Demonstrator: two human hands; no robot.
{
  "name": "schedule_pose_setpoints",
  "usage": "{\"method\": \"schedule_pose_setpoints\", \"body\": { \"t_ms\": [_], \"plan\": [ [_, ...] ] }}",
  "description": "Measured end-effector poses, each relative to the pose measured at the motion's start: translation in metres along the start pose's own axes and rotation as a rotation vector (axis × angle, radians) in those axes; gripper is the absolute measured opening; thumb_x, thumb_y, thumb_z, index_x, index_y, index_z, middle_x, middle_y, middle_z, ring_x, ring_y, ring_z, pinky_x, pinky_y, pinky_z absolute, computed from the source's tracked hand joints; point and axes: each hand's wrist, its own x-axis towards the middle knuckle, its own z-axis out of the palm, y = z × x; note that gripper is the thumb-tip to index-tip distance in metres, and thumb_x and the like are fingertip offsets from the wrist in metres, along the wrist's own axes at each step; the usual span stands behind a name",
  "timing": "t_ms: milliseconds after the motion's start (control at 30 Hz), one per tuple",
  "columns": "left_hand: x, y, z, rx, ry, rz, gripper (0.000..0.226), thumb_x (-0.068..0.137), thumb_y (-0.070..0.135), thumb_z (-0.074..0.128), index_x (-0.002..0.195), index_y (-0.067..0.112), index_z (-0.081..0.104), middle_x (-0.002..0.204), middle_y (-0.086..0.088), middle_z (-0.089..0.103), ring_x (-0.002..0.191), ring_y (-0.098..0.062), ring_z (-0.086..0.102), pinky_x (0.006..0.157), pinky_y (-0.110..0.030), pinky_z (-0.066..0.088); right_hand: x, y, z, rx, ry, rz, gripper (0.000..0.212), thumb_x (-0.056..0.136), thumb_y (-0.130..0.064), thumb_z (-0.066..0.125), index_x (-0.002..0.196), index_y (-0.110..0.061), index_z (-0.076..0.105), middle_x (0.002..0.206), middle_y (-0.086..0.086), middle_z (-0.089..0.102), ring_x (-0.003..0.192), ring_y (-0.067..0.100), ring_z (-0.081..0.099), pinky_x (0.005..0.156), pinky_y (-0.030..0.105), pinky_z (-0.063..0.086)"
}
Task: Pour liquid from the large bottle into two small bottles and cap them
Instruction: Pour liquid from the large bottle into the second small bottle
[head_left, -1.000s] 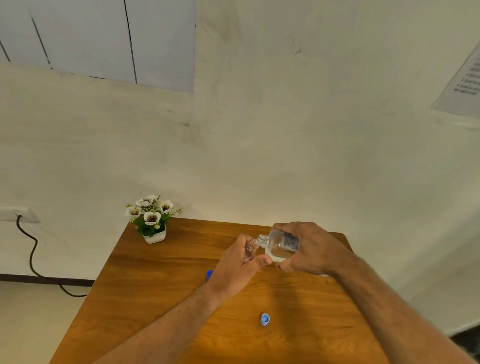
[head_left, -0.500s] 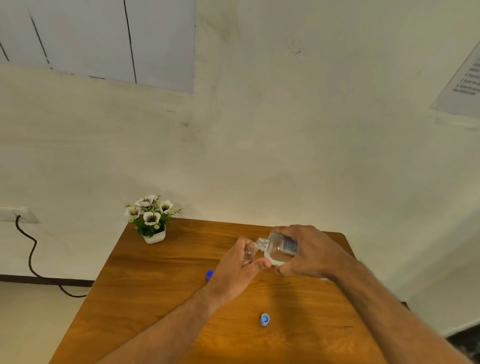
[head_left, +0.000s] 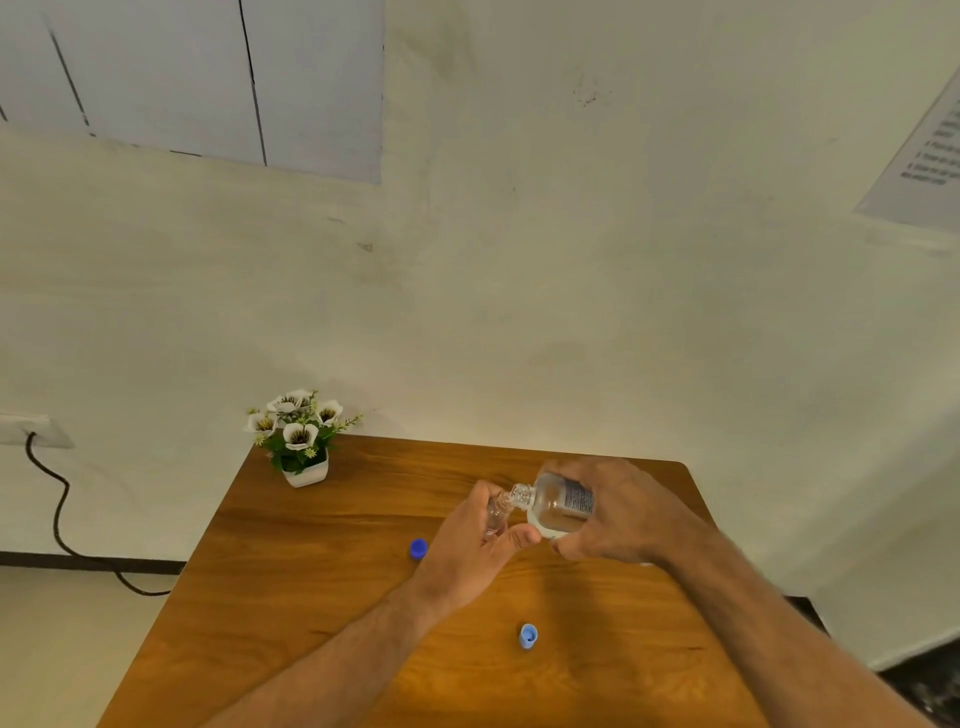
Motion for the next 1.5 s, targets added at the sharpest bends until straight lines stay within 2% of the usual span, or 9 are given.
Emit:
{"method": "schedule_pose_setpoints", "body": {
  "t_ms": [233, 533, 833, 967, 1033, 1100, 1267, 1367, 1500],
  "plan": [
    [-0.002, -0.006, 0.001, 0.014, 0.003, -0.007, 0.07, 0.065, 0.087, 0.049, 0.102, 0.028, 0.046, 0.079, 0.01, 0.059, 0.053, 0.007, 0.049, 0.049, -0.01, 0.038, -0.002, 0.001, 0.001, -0.023, -0.023, -0.004, 0.082, 0.057, -0.061, 0.07, 0.133, -0.037, 0.051, 0.115, -0.017, 0.058, 0.094, 0.005, 0.055, 0.073, 0.017, 0.046],
    [-0.004, -0.014, 0.003, 0.021, 0.006, -0.009, 0.06, 0.068, 0.086, 0.051, 0.102, 0.037, 0.045, 0.08, 0.013, 0.059, 0.06, 0.009, 0.053, 0.053, -0.01, 0.042, -0.003, 0.001, 0.009, -0.046, -0.026, -0.003, 0.087, 0.058, -0.063, 0.07, 0.138, -0.035, 0.047, 0.114, -0.019, 0.055, 0.093, 0.002, 0.052, 0.073, 0.015, 0.042],
    [-0.009, -0.014, 0.0, -0.042, -0.091, -0.06, 0.06, 0.073, 0.076, 0.061, 0.109, 0.03, 0.045, 0.08, 0.012, 0.059, 0.061, 0.003, 0.049, 0.057, -0.014, 0.043, -0.007, 0.001, 0.017, 0.034, -0.032, -0.003, 0.076, 0.062, -0.056, 0.074, 0.132, -0.037, 0.051, 0.11, -0.023, 0.054, 0.089, -0.003, 0.052, 0.069, 0.012, 0.035],
    [-0.014, -0.016, 0.001, -0.156, -0.145, -0.089, 0.029, 0.091, 0.049, 0.056, 0.109, 0.029, 0.046, 0.097, -0.012, 0.06, 0.085, -0.025, 0.057, 0.081, -0.041, 0.053, -0.011, 0.003, 0.028, 0.184, -0.002, 0.033, 0.075, 0.06, -0.057, 0.077, 0.13, -0.041, 0.052, 0.11, -0.023, 0.058, 0.086, -0.001, 0.059, 0.063, 0.015, 0.047],
    [-0.017, -0.018, 0.002, -0.159, -0.135, -0.08, 0.011, 0.096, 0.042, 0.048, 0.104, 0.035, 0.045, 0.091, -0.005, 0.052, 0.082, -0.016, 0.049, 0.081, -0.038, 0.048, -0.011, 0.004, 0.037, 0.325, 0.051, 0.054, 0.067, 0.059, -0.054, 0.082, 0.12, -0.052, 0.053, 0.104, -0.021, 0.064, 0.085, 0.003, 0.064, 0.067, 0.023, 0.056],
    [-0.019, -0.022, 0.005, -0.12, -0.099, -0.078, 0.007, 0.098, 0.039, 0.041, 0.102, 0.034, 0.042, 0.092, 0.002, 0.043, 0.081, -0.009, 0.042, 0.077, -0.028, 0.045, -0.012, 0.006, 0.048, 0.454, 0.129, 0.088, 0.065, 0.057, -0.053, 0.084, 0.113, -0.06, 0.051, 0.103, -0.025, 0.064, 0.09, -0.001, 0.063, 0.071, 0.02, 0.056],
    [-0.027, -0.043, 0.014, 0.047, -0.003, -0.103, 0.024, 0.095, 0.055, 0.036, 0.11, 0.037, 0.041, 0.112, 0.012, 0.037, 0.101, -0.004, 0.044, 0.084, -0.013, 0.042, -0.003, 0.016, 0.08, 0.631, 0.313, 0.206, 0.065, 0.062, -0.045, 0.088, 0.115, -0.052, 0.051, 0.114, -0.019, 0.059, 0.101, 0.003, 0.059, 0.076, 0.017, 0.05],
    [-0.035, -0.056, 0.018, 0.125, -0.003, -0.145, 0.015, 0.099, 0.048, 0.04, 0.112, 0.039, 0.039, 0.116, 0.015, 0.037, 0.115, 0.001, 0.034, 0.091, -0.014, 0.035, 0.008, 0.019, 0.097, 0.699, 0.383, 0.291, 0.072, 0.065, -0.036, 0.09, 0.123, -0.044, 0.048, 0.114, -0.021, 0.056, 0.101, 0.002, 0.057, 0.075, 0.013, 0.047],
    [-0.04, -0.066, 0.024, 0.135, -0.025, -0.186, 0.017, 0.098, 0.037, 0.051, 0.111, 0.042, 0.041, 0.116, 0.015, 0.042, 0.111, 0.008, 0.035, 0.088, -0.014, 0.036, 0.025, 0.024, 0.115, 0.743, 0.389, 0.362, 0.084, 0.064, -0.032, 0.091, 0.137, -0.03, 0.049, 0.116, -0.024, 0.054, 0.109, 0.005, 0.054, 0.085, 0.017, 0.049]
  ]
}}
